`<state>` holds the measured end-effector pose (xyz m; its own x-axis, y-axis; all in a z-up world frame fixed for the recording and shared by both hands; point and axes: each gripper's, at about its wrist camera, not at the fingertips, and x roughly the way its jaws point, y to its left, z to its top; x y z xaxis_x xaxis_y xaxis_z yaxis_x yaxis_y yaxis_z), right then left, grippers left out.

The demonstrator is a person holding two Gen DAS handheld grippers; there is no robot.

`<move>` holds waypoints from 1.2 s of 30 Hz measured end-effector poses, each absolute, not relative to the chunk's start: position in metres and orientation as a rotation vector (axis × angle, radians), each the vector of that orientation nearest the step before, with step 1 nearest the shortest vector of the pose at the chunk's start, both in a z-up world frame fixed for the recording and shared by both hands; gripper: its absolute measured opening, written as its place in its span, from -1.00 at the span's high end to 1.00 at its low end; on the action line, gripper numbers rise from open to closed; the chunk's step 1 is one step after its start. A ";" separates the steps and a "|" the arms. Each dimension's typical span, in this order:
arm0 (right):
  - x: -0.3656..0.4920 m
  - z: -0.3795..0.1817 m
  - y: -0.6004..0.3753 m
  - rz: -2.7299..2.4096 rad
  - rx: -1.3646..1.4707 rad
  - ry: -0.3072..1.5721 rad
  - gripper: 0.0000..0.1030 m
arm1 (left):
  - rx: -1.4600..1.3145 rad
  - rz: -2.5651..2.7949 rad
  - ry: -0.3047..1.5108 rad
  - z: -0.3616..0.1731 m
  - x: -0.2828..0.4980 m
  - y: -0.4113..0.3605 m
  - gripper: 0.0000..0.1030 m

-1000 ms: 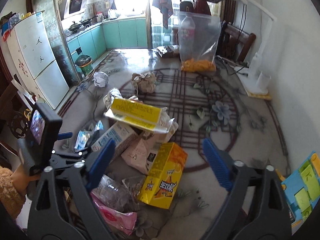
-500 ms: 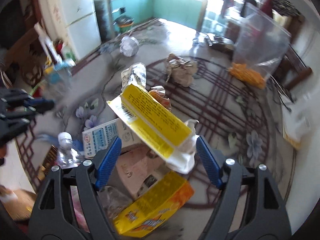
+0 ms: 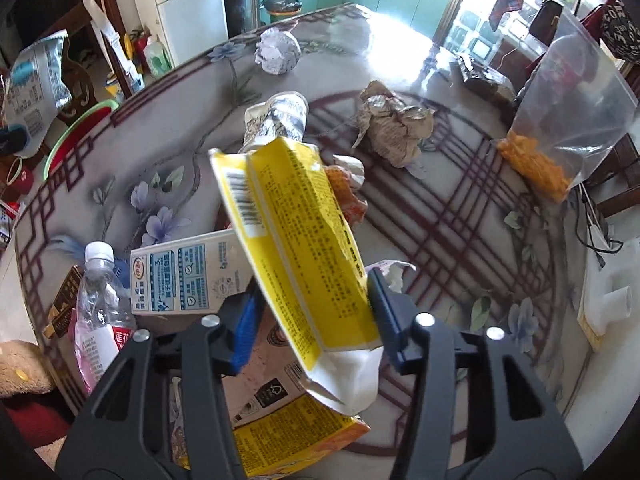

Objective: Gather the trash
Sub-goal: 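Grasp the yellow snack box with the right gripper and lift it, then carry the yellow box over the red bucket and open the right gripper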

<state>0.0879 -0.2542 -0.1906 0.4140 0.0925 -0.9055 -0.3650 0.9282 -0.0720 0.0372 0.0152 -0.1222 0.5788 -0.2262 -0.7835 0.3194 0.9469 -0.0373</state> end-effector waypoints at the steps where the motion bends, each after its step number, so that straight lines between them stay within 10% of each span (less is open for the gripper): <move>1: 0.086 -0.186 -0.256 0.284 -0.262 1.096 0.15 | 0.107 -0.324 0.899 -0.121 0.037 0.016 0.95; 18: 0.036 -0.084 -0.193 0.133 0.112 0.842 0.24 | 0.045 -0.406 0.882 -0.114 0.072 0.109 0.95; 36: 0.103 -0.169 0.072 0.414 0.175 1.070 0.23 | 0.026 -0.283 1.067 -0.183 0.116 0.285 0.95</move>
